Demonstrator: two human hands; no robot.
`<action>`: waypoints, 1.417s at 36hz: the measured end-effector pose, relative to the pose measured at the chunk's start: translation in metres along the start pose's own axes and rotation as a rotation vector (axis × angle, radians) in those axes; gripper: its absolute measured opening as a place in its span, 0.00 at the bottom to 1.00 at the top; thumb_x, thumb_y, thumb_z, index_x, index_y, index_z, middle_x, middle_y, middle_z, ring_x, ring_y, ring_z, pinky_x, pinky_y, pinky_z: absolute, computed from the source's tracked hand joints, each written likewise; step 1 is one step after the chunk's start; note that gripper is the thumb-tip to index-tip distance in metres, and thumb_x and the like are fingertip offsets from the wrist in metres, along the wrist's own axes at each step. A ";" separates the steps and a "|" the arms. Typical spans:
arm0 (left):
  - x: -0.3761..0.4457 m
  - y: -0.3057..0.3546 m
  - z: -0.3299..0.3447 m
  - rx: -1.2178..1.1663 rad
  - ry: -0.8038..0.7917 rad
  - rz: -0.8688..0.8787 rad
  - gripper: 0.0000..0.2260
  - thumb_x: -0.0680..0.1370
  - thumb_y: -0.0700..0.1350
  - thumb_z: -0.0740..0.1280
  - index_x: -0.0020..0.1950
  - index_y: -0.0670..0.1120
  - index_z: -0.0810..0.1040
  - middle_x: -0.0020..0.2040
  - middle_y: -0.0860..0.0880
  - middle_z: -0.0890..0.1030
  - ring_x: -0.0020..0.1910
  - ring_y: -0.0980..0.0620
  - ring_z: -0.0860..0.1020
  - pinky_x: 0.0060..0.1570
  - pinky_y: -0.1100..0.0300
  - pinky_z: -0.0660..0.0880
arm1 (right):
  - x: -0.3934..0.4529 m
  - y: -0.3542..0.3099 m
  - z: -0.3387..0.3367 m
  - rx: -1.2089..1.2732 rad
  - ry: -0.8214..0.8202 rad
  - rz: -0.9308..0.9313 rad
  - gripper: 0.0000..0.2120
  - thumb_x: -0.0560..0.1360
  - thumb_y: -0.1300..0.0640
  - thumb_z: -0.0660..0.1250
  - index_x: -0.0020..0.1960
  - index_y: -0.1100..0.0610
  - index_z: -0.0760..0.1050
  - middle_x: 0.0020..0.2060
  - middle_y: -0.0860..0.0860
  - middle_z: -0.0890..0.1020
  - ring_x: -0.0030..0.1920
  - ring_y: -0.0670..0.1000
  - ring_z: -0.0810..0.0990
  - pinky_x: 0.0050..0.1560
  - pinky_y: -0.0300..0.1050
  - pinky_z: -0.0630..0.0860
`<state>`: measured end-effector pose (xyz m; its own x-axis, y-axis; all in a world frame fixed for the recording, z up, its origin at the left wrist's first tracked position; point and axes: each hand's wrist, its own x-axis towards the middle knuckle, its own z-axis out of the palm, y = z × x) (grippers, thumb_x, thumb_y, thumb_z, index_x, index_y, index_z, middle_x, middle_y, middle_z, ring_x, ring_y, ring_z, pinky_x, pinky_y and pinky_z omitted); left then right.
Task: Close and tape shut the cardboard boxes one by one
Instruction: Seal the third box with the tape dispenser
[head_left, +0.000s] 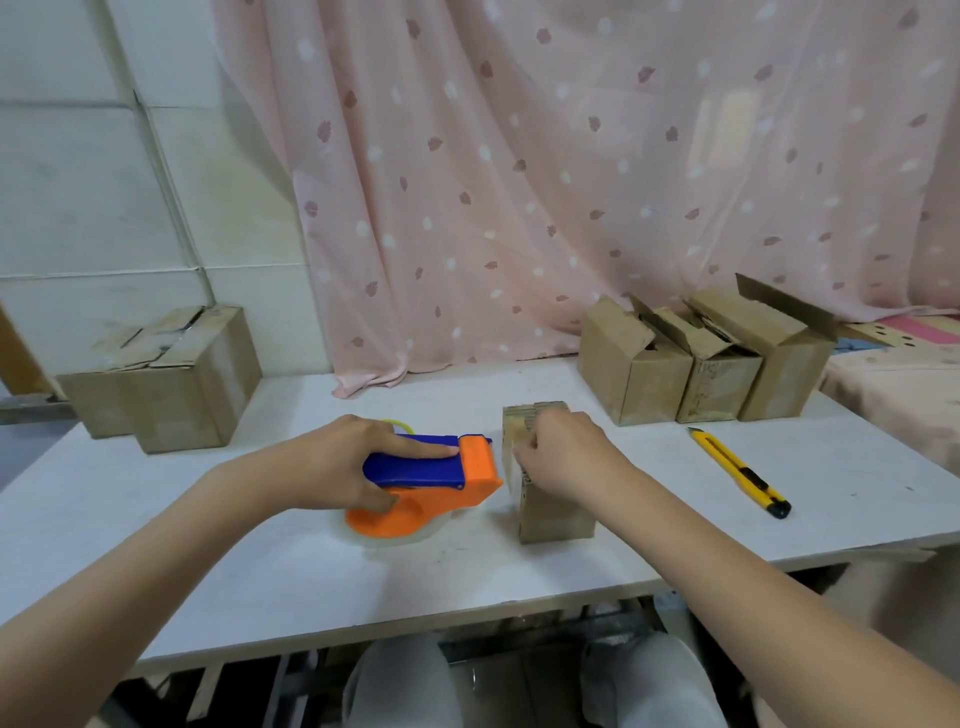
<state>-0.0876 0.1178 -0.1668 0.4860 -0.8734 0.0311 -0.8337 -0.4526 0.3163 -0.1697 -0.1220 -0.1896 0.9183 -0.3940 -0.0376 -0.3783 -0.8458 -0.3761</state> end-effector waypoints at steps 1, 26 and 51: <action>0.000 0.000 0.000 -0.001 -0.001 -0.004 0.39 0.73 0.43 0.71 0.55 0.88 0.59 0.50 0.69 0.73 0.48 0.64 0.73 0.44 0.70 0.70 | 0.004 -0.002 0.002 0.003 -0.019 0.035 0.18 0.75 0.53 0.65 0.33 0.55 0.59 0.41 0.59 0.70 0.46 0.61 0.74 0.40 0.46 0.64; 0.001 -0.004 0.000 -0.047 -0.023 -0.040 0.36 0.73 0.45 0.72 0.64 0.83 0.61 0.52 0.61 0.76 0.45 0.58 0.74 0.42 0.66 0.72 | 0.006 -0.001 -0.049 0.402 -0.319 0.213 0.26 0.78 0.50 0.69 0.65 0.64 0.62 0.46 0.51 0.71 0.46 0.52 0.69 0.48 0.43 0.66; 0.023 0.001 0.004 0.003 -0.087 -0.048 0.37 0.73 0.46 0.70 0.65 0.83 0.59 0.51 0.55 0.75 0.45 0.55 0.74 0.41 0.64 0.71 | 0.002 0.090 -0.031 0.982 -0.409 0.244 0.15 0.79 0.55 0.67 0.61 0.62 0.79 0.47 0.61 0.82 0.41 0.58 0.77 0.43 0.48 0.77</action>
<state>-0.0785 0.0961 -0.1693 0.5009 -0.8630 -0.0662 -0.8110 -0.4947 0.3123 -0.2057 -0.2104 -0.1950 0.8690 -0.2089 -0.4486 -0.4648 -0.0338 -0.8848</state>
